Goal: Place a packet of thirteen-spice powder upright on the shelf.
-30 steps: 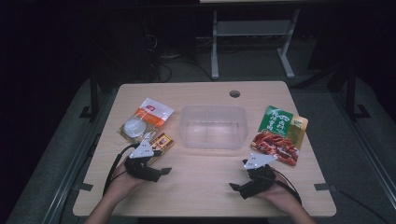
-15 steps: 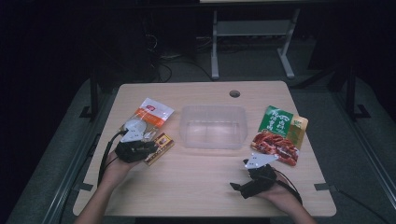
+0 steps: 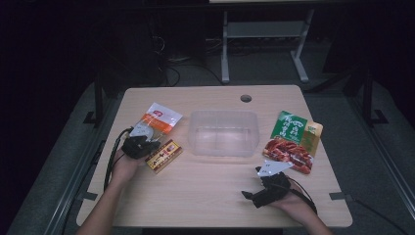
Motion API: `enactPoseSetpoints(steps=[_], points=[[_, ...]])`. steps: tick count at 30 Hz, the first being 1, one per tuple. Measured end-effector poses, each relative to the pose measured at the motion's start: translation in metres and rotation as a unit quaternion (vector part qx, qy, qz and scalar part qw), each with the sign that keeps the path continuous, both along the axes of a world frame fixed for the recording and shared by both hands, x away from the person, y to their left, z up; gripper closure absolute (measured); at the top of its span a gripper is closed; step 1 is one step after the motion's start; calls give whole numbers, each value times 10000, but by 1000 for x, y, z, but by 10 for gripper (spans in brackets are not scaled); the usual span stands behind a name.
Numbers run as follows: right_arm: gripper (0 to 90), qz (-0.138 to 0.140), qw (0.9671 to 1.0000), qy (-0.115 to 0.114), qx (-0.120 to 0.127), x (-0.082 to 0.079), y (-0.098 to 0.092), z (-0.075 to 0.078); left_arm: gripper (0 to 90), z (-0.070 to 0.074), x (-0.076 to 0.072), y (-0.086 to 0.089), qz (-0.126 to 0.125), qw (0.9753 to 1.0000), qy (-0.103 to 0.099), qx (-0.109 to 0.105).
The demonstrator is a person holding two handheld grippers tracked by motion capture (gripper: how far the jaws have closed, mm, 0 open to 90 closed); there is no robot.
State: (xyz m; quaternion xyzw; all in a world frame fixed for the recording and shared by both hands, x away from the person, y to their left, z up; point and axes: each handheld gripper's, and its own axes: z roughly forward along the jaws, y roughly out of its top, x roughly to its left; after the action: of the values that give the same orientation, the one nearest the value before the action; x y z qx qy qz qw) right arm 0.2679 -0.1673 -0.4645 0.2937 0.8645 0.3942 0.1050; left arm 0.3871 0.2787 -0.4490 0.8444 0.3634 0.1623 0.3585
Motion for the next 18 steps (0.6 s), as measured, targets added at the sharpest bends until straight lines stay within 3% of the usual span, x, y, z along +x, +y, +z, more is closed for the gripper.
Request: enactPoseSetpoints(steps=[4,5,9,11,18], points=[[22,-1,10000,-5,-14,0,0,0,896,-2,1,0,-22,9999,90,56],[71,-2,10000,-7,-18,0,0,0,897,-4,1,0,-52,9999,99,52],[113,-17,10000,-68,-19,-2,0,1,897,-6,-2,-7,-317,9991,221,170],[115,-18,10000,-83,-20,-2,0,1,897,-6,-4,-12,-426,9986,278,127],[119,-10,10000,-87,-26,-2,-2,1,897,-8,-14,-34,-1001,9938,484,-18]])
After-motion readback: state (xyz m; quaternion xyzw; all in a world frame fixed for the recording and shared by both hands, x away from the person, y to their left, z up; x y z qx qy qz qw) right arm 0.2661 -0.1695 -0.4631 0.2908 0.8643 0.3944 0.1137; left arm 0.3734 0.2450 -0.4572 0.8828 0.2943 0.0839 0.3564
